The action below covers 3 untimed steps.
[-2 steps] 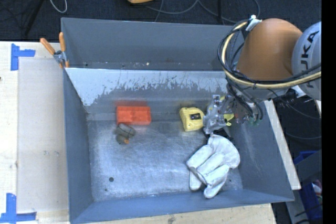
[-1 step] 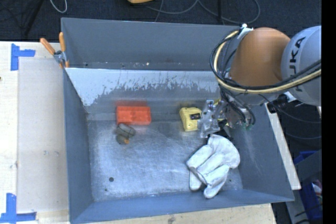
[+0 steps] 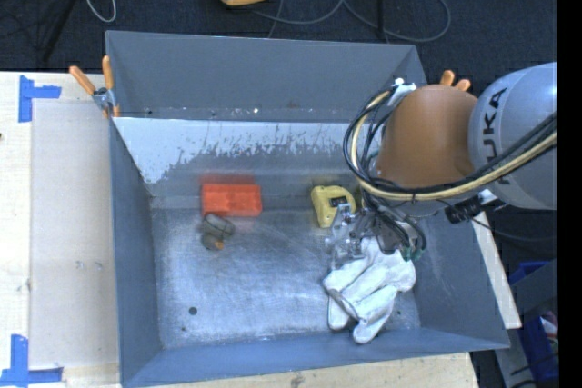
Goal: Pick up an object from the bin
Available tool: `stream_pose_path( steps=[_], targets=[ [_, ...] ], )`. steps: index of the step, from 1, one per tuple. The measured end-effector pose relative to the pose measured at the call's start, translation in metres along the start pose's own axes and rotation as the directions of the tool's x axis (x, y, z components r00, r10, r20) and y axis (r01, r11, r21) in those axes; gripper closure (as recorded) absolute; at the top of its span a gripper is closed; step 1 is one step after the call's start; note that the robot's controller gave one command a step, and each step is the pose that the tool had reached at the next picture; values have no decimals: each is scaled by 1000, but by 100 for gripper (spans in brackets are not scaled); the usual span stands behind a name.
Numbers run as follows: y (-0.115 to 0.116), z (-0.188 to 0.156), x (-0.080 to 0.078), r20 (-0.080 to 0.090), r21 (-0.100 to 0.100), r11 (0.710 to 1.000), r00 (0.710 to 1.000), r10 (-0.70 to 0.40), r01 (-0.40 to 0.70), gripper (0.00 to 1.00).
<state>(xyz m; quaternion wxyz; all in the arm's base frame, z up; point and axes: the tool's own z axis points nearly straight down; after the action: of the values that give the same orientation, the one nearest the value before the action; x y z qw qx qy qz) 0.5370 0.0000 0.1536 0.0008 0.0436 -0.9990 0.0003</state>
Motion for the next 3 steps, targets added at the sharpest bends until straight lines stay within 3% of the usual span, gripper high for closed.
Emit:
stream_pose_path(
  steps=[1, 2, 3],
  targets=[
    [18, 0, 17, -5, -2, 999, 998, -55, 55, 100],
    [3, 7, 20, -1, -1, 1000, 1000, -26, 26, 0],
    [3, 7, 19, -1, -1, 1000, 1000, -27, 27, 0]
  ],
)
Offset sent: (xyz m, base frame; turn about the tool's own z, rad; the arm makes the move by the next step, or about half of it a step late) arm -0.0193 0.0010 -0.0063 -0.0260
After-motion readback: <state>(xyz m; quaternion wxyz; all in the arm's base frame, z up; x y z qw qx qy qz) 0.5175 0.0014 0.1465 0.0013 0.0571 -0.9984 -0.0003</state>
